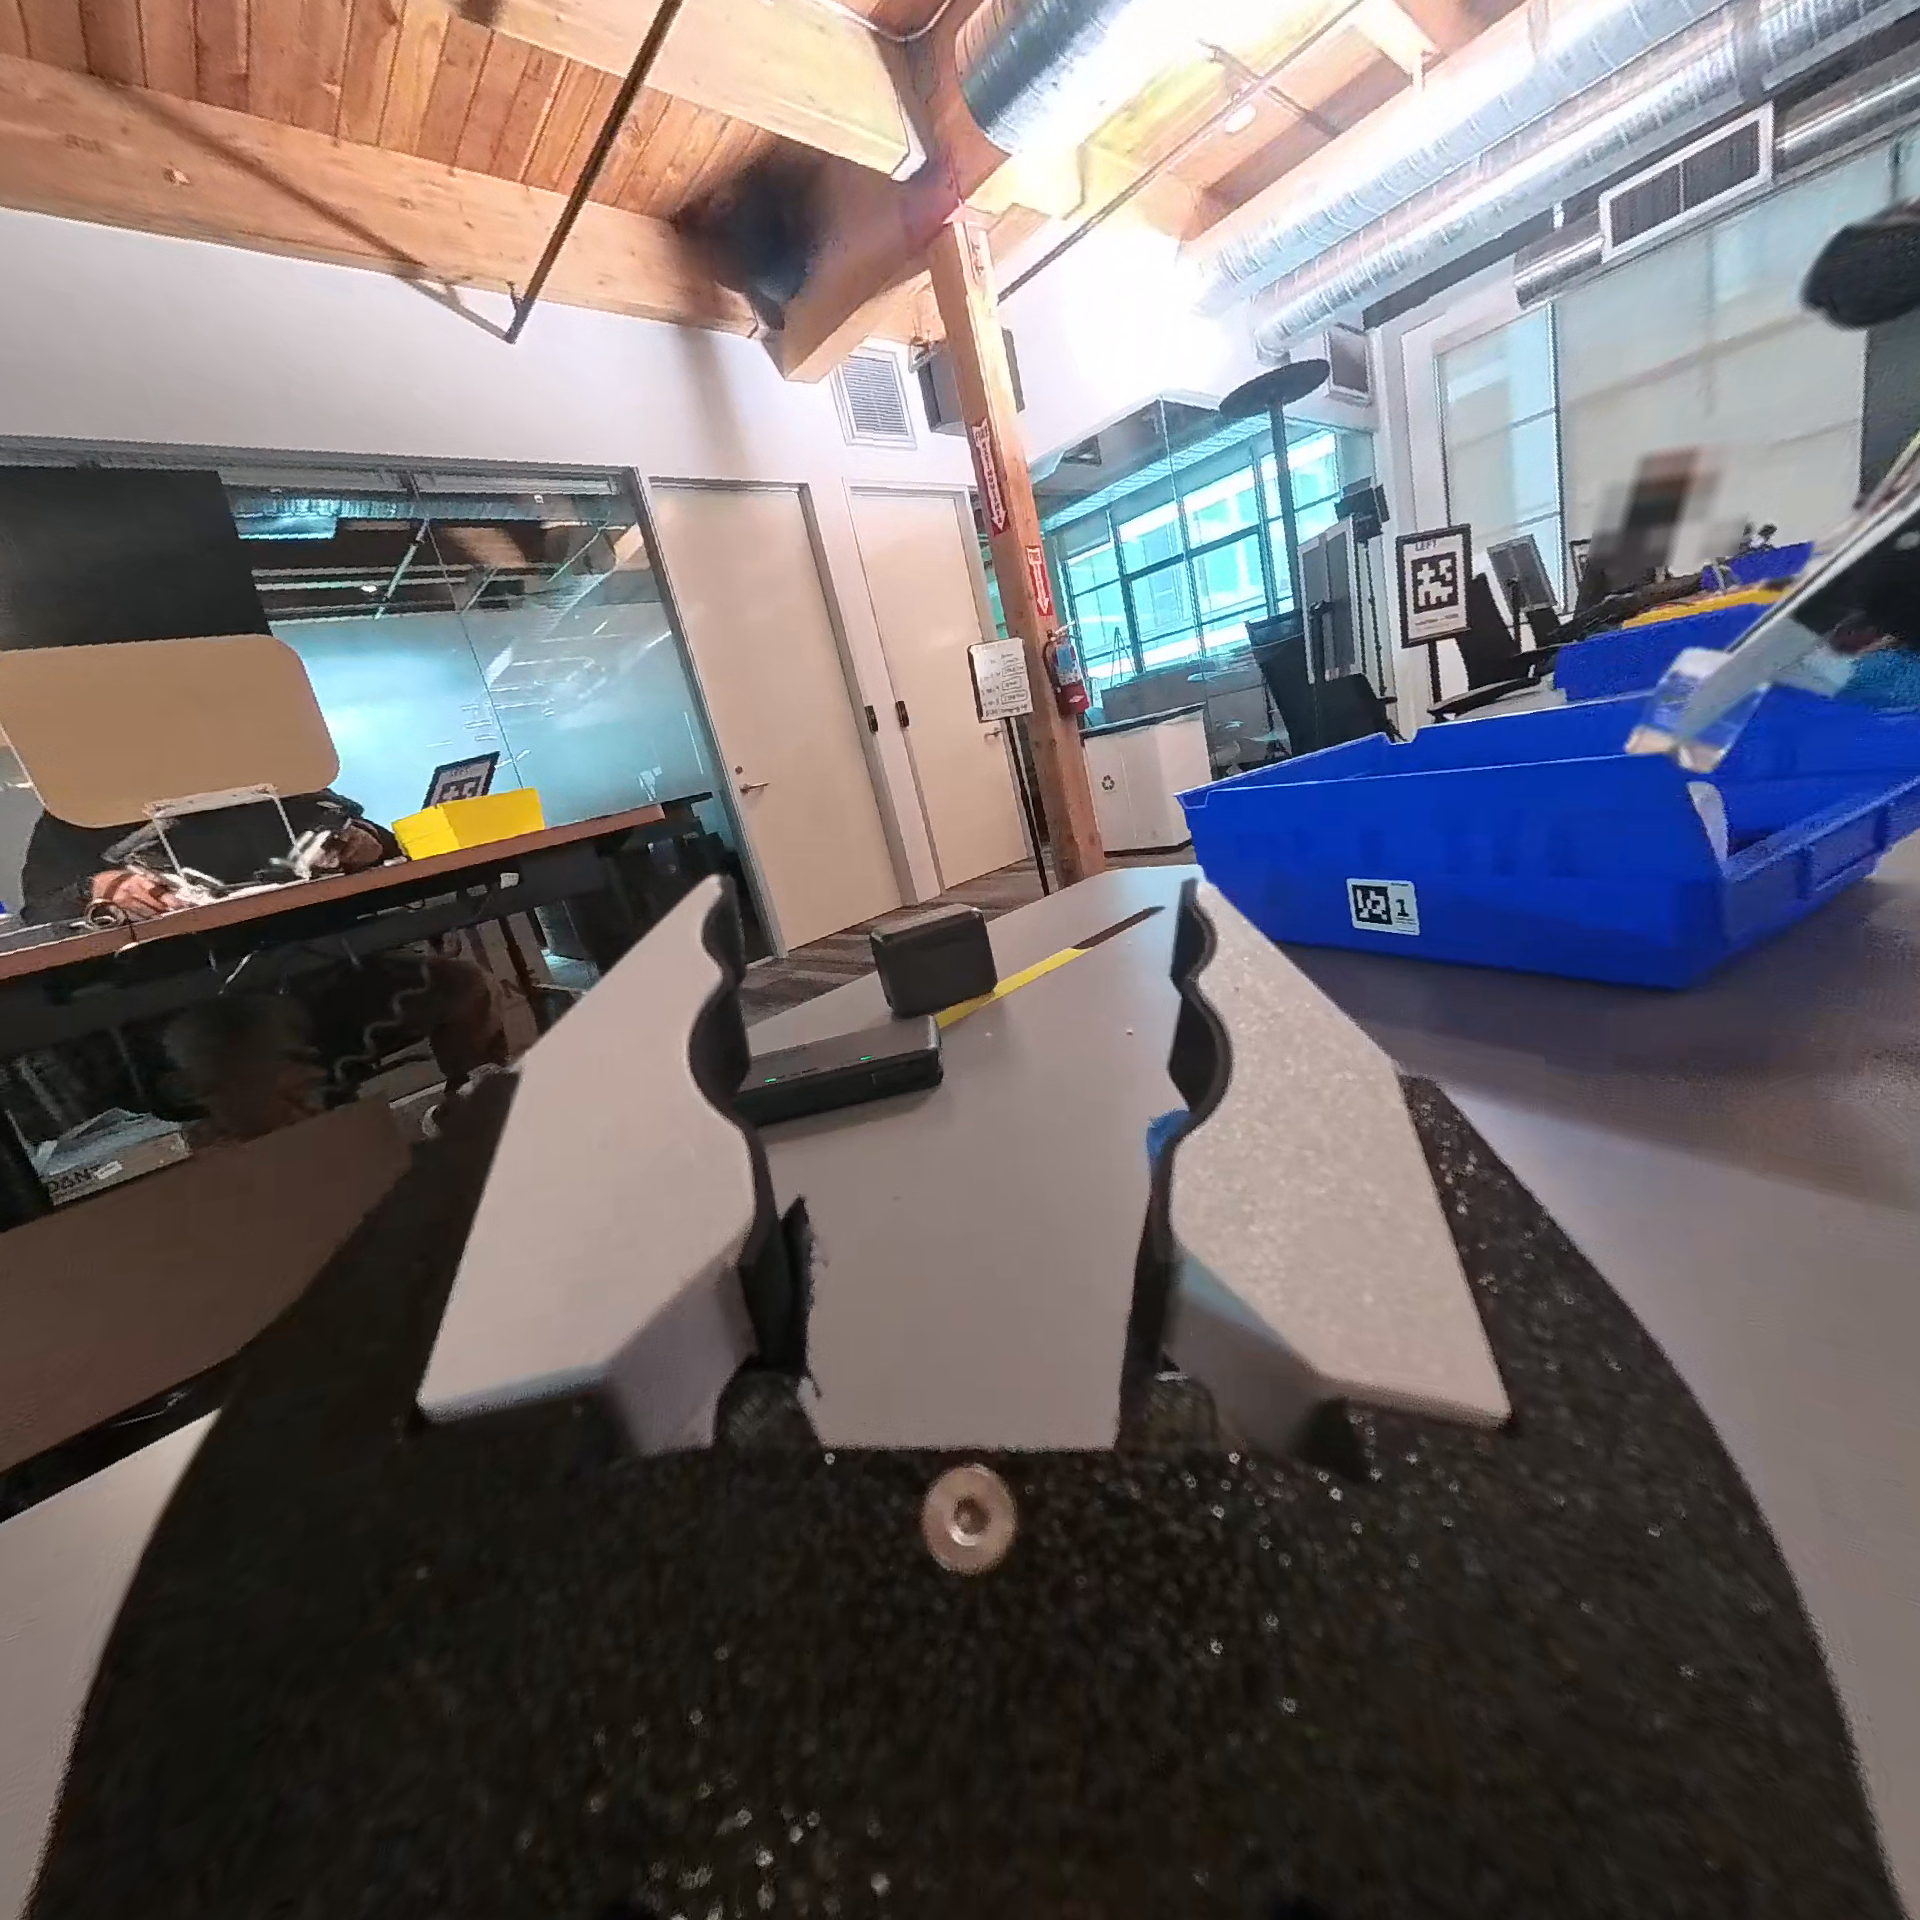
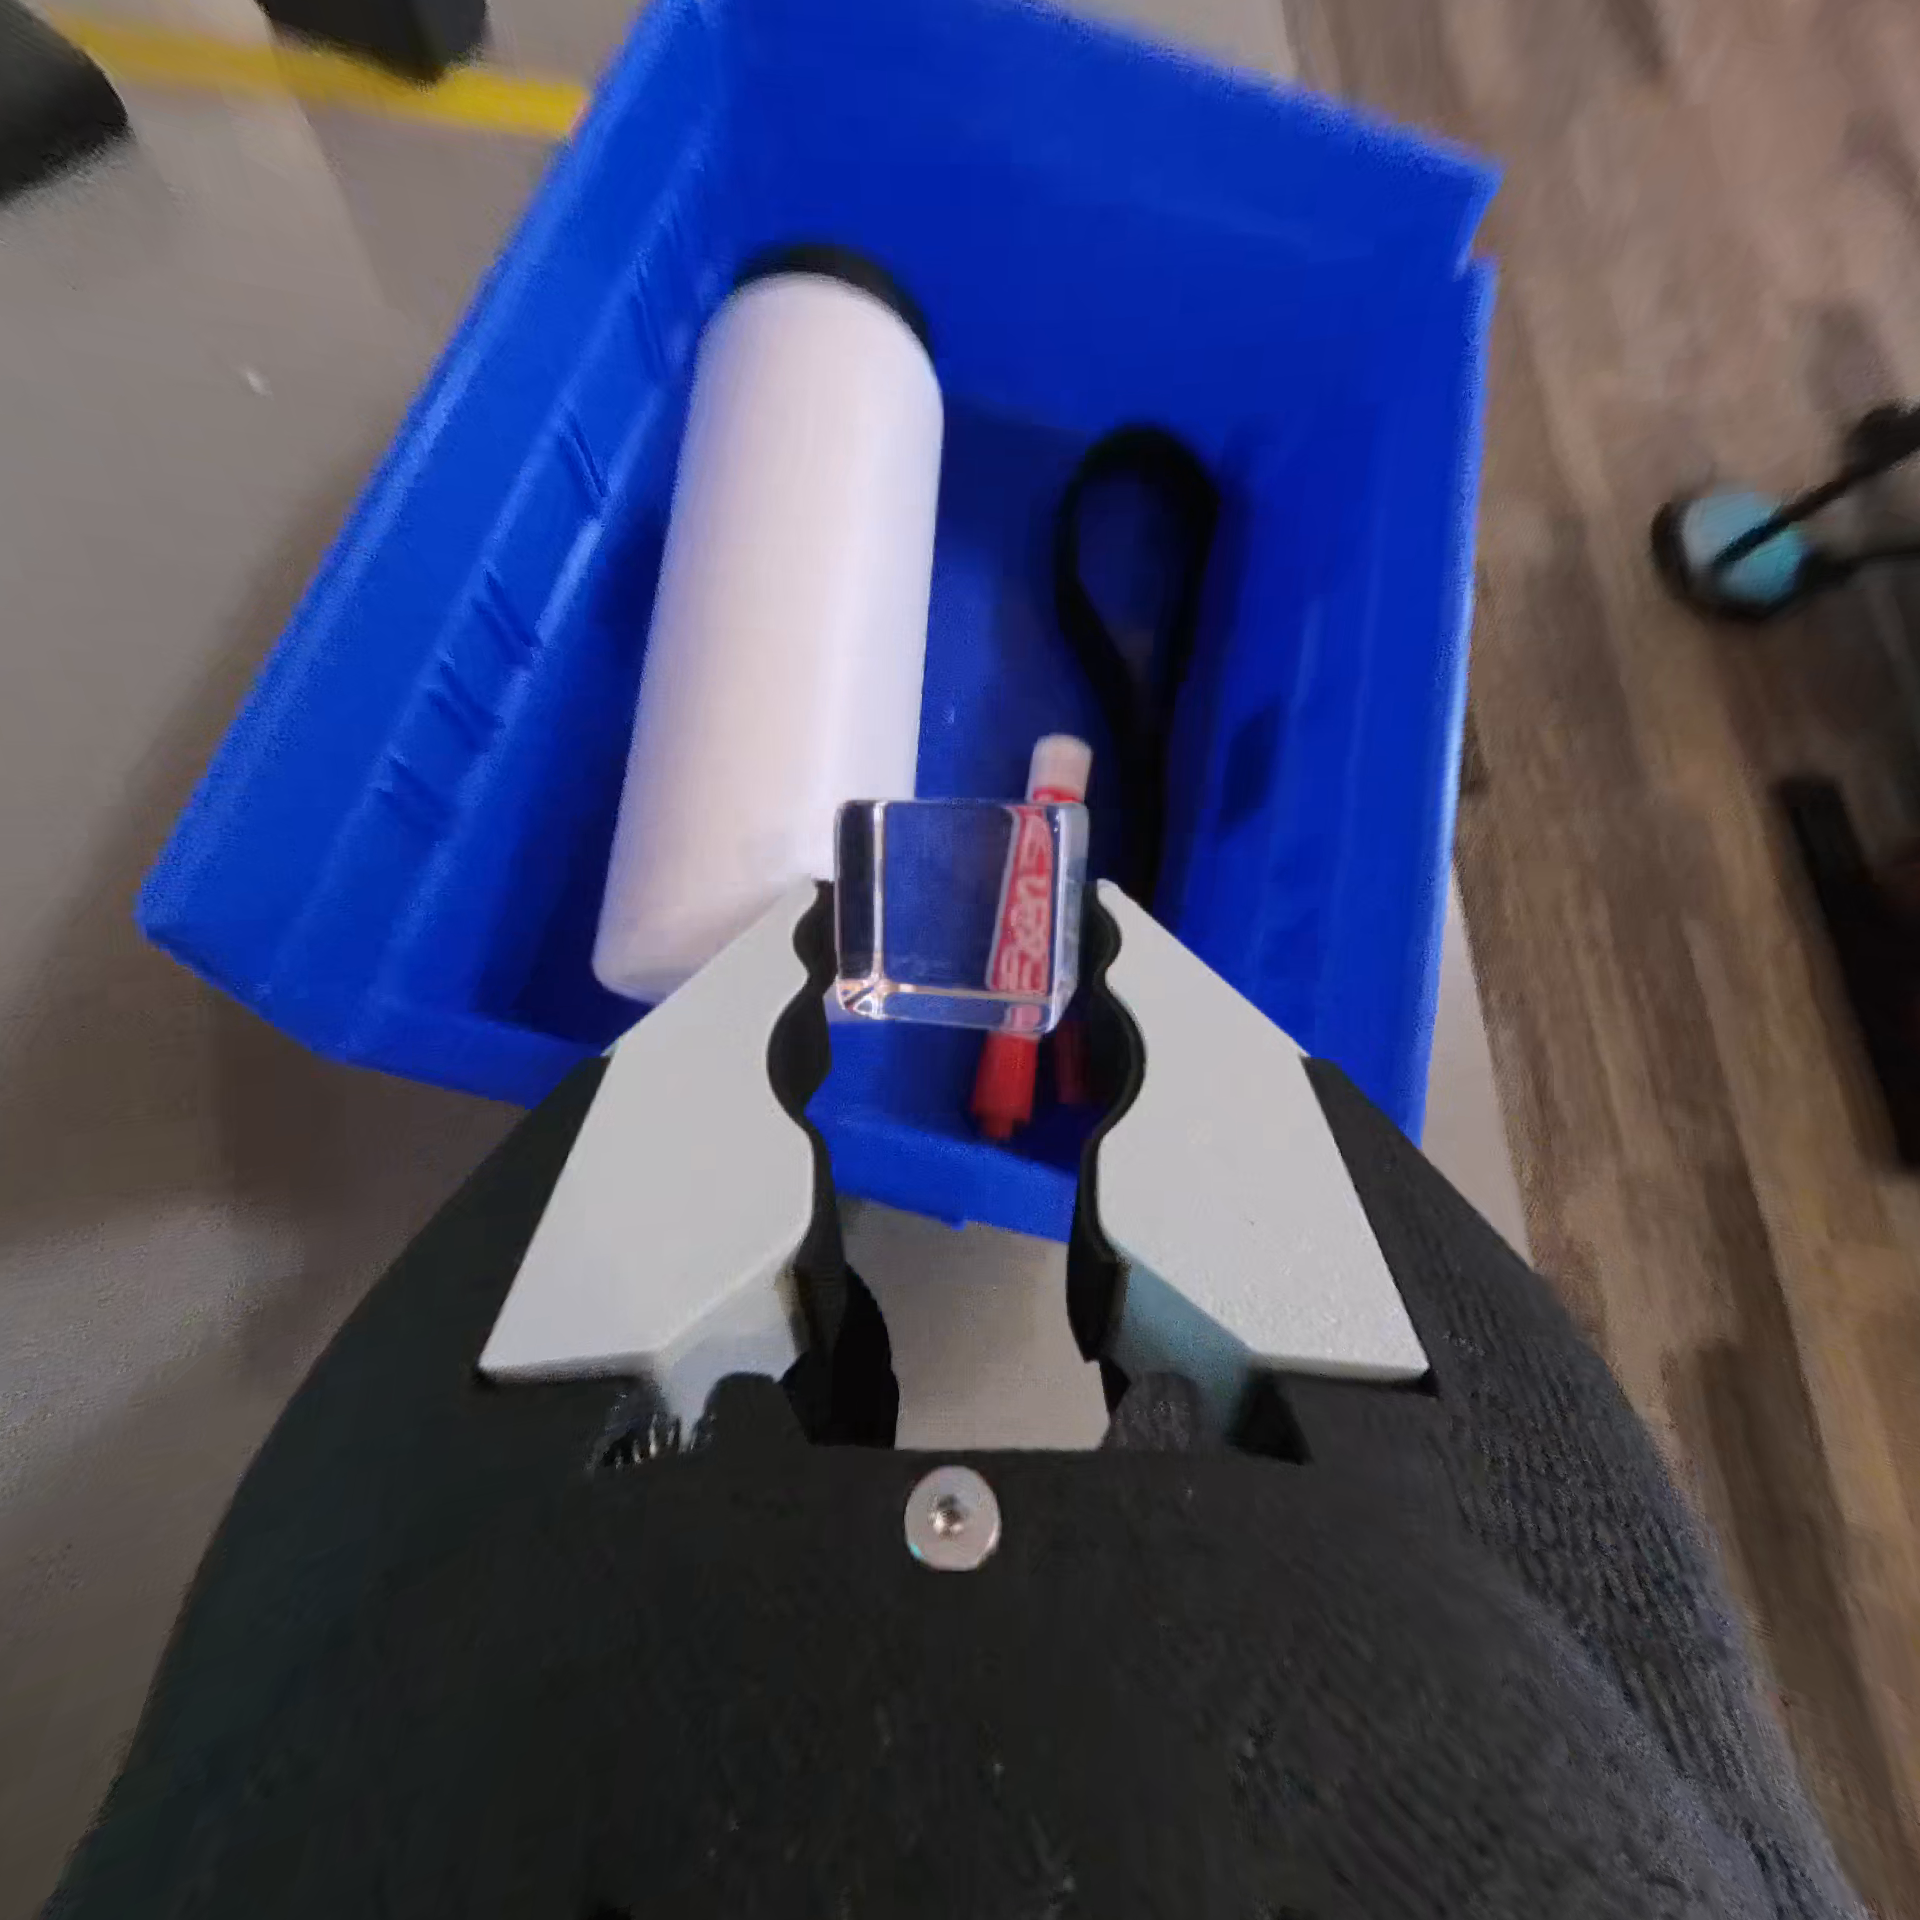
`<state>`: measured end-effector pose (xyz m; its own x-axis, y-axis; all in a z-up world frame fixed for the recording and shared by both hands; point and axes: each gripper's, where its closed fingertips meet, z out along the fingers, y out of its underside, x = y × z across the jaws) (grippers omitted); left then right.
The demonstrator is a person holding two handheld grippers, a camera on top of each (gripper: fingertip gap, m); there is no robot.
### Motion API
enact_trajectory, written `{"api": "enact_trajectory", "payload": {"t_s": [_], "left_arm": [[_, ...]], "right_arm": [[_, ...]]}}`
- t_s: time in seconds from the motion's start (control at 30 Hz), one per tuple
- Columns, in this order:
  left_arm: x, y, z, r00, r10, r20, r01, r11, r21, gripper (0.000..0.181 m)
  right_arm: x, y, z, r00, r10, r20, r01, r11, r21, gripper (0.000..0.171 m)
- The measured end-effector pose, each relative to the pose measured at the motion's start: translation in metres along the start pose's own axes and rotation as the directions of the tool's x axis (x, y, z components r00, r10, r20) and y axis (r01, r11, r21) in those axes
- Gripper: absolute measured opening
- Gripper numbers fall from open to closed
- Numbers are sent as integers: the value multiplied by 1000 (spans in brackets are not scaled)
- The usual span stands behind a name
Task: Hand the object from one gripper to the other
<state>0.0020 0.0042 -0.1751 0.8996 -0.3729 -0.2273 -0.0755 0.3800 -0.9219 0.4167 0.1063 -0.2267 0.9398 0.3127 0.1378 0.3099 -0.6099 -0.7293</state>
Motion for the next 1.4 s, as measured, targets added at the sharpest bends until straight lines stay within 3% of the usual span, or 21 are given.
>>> {"api": "enact_trajectory", "payload": {"t_s": [0.03,0.2,0.3,0.4,0.47,0.53,0.6,0.67,0.73,0.8,0.9,1.0,1.1,1.17,1.23,1.3,1.4], "left_arm": [[1,1,1,1000,-3,-6,3,1000,-5,81],[4,1,1,1000,0,-17,0,1000,-8,82],[4,1,1,1000,3,-17,-3,1000,-8,83],[3,1,1,1000,4,-11,-4,1000,-7,83],[2,0,1,1000,7,-7,-7,1000,-6,83],[1,0,0,1000,18,4,-18,1000,-6,83],[-2,-1,-1,999,35,24,-35,999,-5,83],[-5,-2,-2,997,55,48,-54,998,-8,83],[-9,-3,-4,995,70,71,-70,998,-7,84],[-13,-3,-5,993,81,87,-80,997,-12,84],[-19,1,-6,988,99,117,-95,995,-36,82],[-26,1,-9,979,152,136,-146,988,-57,83],[-34,-3,-11,967,192,169,-185,981,-56,84],[-36,-4,-11,963,214,167,-206,977,-61,81],[-27,-3,-11,962,257,94,-247,963,-108,57],[-22,-9,-15,917,399,26,-389,904,-176,49],[-28,-39,-31,831,556,34,-533,811,-243,50]], "right_arm": [[0,8,4,1000,17,14,-16,999,-47,45],[11,26,23,998,60,0,-59,988,-141,45],[-3,2,10,998,47,36,-47,999,-9,53],[-29,-44,-17,998,-60,37,50,972,229,64],[-68,-83,-40,983,-174,63,128,885,447,64],[-126,-114,-62,948,-295,117,150,741,654,63],[-188,-134,-77,903,-390,181,87,578,811,61],[-246,-145,-81,852,-440,285,-52,470,881,57],[-299,-150,-75,777,-485,402,-179,442,879,57],[-349,-155,-61,699,-526,485,-237,470,850,58],[-393,-175,-44,675,-529,515,-311,429,848,57],[-415,-182,-8,691,-501,521,-329,424,844,57],[-438,-171,5,548,-503,668,-404,540,738,57],[-445,-163,10,518,-530,671,-379,561,736,57],[-443,-160,13,529,-543,653,-362,551,752,55],[-440,-161,11,524,-558,643,-362,538,761,54],[-438,-163,13,537,-572,620,-345,522,780,53]]}}
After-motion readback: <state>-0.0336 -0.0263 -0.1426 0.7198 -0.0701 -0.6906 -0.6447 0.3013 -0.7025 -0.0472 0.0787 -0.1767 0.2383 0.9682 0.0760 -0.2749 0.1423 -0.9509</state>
